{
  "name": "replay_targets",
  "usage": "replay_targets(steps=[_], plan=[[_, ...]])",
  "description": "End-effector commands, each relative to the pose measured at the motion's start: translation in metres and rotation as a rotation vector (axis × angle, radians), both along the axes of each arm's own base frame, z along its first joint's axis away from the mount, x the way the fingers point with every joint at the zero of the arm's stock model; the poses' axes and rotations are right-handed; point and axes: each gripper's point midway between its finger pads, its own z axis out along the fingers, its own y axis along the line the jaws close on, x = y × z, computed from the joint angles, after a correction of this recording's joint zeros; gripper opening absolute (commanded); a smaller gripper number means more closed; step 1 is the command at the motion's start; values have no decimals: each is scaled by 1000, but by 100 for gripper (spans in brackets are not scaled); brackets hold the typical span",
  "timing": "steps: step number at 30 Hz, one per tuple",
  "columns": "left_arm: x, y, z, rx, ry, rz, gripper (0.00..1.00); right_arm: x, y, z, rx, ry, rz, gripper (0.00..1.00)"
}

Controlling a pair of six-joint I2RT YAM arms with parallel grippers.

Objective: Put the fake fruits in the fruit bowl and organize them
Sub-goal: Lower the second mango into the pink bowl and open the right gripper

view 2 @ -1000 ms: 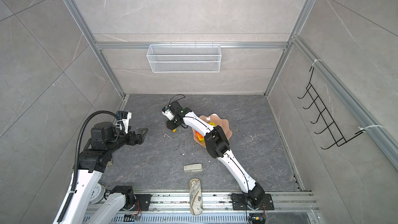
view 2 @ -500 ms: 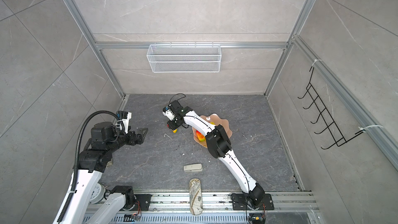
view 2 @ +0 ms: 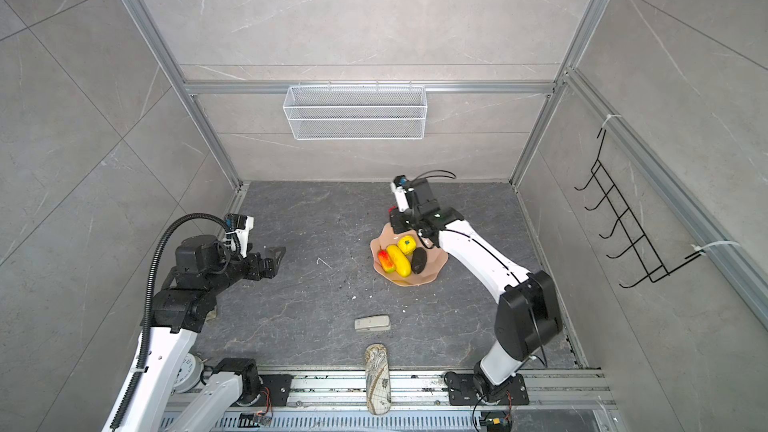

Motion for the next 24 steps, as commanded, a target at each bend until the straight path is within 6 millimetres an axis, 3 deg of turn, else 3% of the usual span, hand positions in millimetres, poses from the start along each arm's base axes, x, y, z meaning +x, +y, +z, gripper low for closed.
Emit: replay_targets(steps=[1,5,9,17,24], plan=[[1,-4,9,3,-39,-28,100,-18,-45,-26,-52,51,-190,3],[1,-4,9,3,-38,-27,100,-33,-77,-52,-89,107,-288,4],[-1,-3,11,4,-49,-25,100,-38,-85,-76,-105,144,-337,6],[0,-3,10,3,-44,-24,100,-37,-83,-115,-117,204,-349,14],[0,-3,10,7,-44,-21,100,-34,-81,-131,-116,221,-353,22]])
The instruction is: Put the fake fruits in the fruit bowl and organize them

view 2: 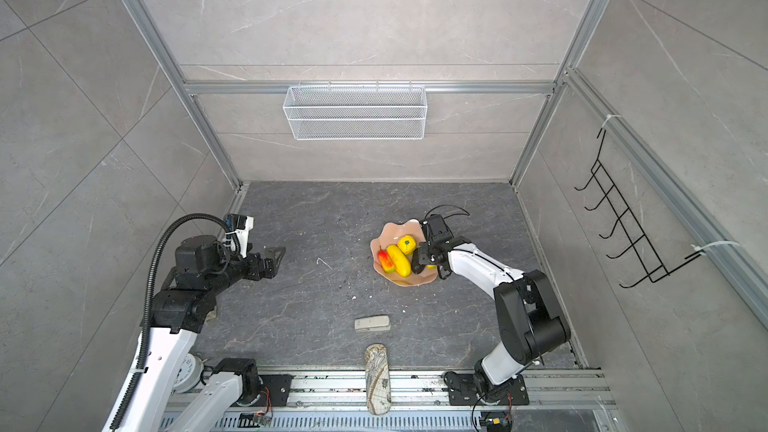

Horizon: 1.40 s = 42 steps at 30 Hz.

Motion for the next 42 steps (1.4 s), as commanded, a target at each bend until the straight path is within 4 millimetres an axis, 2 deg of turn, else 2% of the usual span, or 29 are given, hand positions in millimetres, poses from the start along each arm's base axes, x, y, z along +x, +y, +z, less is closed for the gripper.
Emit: replay_targets(steps=[1,6,10,14,17,19,22,26,28,30,32,35,39,42], plan=[[0,-3,9,7,-42,-21,100,5,0,-2,13,-16,-30,24],[1,-3,9,7,-39,-20,100,6,-2,14,7,-41,-26,41],[1,-3,10,11,-47,-26,100,4,-8,37,-18,-70,-21,62],[4,-1,8,17,-47,-15,100,-3,-15,80,-28,-158,-8,79],[12,2,10,17,-38,12,100,-10,-29,119,-50,-283,-26,100],[15,3,17,8,-41,23,100,-14,-48,138,-90,-367,-73,100],[17,8,27,2,-108,65,100,-13,-65,146,-83,-442,-77,100],[29,25,21,-7,-202,177,100,-9,-83,147,-82,-626,-81,100],[40,35,6,-21,-199,255,100,-11,-102,141,-113,-738,-158,100],[50,43,-10,-26,-190,313,100,-13,-118,127,-132,-787,-238,100],[60,50,-28,-15,-188,358,100,-10,-129,108,-166,-776,-288,100],[70,63,-56,18,-223,433,100,-2,-132,79,-203,-733,-297,100],[80,80,-98,112,-219,508,100,0,-139,59,-239,-693,-343,100],[90,86,-124,176,-208,524,100,1,-137,43,-223,-700,-333,100]])
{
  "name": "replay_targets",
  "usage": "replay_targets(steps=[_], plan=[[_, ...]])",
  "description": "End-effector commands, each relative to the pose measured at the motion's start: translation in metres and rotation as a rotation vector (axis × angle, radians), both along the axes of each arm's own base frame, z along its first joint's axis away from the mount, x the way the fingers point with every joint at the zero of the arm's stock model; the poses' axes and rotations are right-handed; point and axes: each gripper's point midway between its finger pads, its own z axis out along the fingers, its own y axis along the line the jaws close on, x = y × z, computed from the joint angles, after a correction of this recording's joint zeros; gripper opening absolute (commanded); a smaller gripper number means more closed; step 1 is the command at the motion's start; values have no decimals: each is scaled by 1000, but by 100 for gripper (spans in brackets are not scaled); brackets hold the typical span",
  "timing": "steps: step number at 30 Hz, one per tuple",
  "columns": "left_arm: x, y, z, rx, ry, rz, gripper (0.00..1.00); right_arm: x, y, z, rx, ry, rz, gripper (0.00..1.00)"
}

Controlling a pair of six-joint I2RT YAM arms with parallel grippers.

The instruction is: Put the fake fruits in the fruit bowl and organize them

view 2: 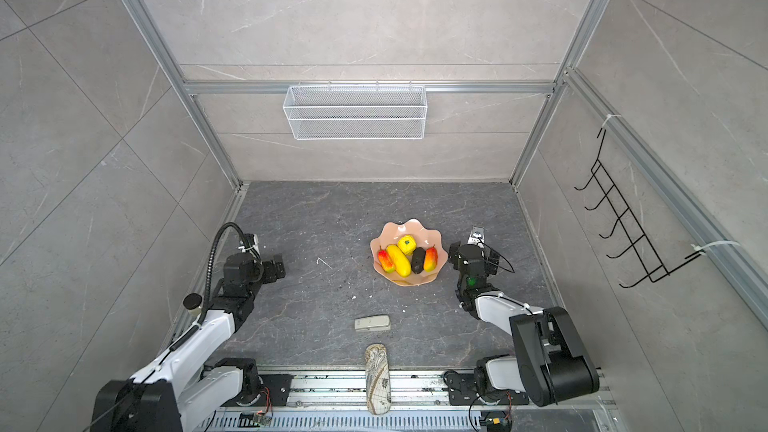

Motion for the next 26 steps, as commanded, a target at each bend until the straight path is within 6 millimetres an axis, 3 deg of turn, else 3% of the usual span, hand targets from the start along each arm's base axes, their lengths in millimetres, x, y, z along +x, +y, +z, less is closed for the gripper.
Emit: replay_targets(steps=[1,8,10,12,13,14,26], plan=[[31,13,33,85,-204,61,100,4,-5,4,-5,-100,-23,100],[52,11,-4,157,-198,10,100,11,8,-4,26,-62,74,100],[51,15,-9,103,-159,8,100,9,12,-17,80,-49,149,100],[53,24,-20,58,-183,15,100,14,10,-11,73,-111,150,100],[55,26,-17,60,-206,18,100,12,9,-19,98,-41,153,99],[52,22,-22,39,-145,1,100,14,8,-17,92,-72,159,100],[54,23,-21,43,-161,-2,100,14,7,-16,84,-71,151,100]])
